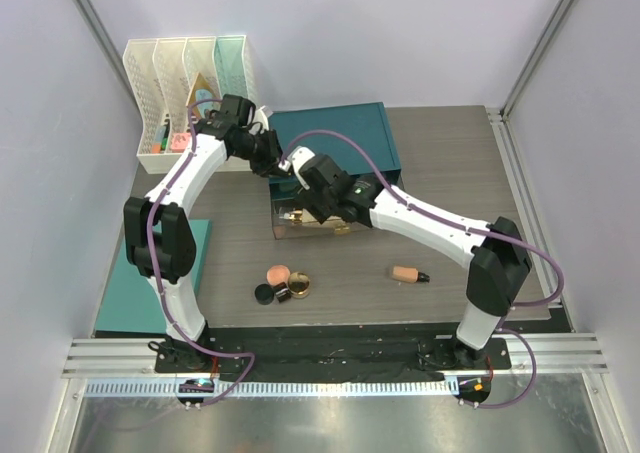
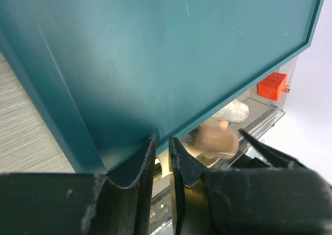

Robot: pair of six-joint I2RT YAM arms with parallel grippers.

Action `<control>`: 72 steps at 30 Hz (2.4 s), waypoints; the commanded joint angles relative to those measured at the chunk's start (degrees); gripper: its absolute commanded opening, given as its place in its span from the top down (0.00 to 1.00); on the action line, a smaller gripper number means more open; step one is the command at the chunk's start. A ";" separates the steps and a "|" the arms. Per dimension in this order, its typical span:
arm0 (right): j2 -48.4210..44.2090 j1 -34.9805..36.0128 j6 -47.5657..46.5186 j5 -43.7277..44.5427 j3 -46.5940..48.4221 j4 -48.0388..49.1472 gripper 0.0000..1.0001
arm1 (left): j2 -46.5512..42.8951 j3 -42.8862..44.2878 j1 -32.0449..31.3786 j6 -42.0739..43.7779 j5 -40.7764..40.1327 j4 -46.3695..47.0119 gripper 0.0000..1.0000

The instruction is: Organize the makeup

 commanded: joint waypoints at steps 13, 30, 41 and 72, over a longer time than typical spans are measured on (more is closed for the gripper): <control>-14.03 -0.46 14.57 7.00 -2.08 -10.26 0.21 | 3.15 -2.57 -0.17 2.75 -7.54 -7.71 0.79; -38.83 -4.94 57.02 -4.15 -30.10 -23.12 0.05 | 2.80 -2.92 -0.09 2.49 -6.39 -6.57 0.78; -43.76 -13.73 66.25 -6.71 -33.29 -24.35 0.01 | 2.36 -4.15 -0.09 2.40 -5.78 -5.86 0.78; -40.16 -29.12 99.38 -23.94 -54.03 -7.39 0.22 | 1.31 -6.18 -0.09 3.46 -6.04 -6.21 0.77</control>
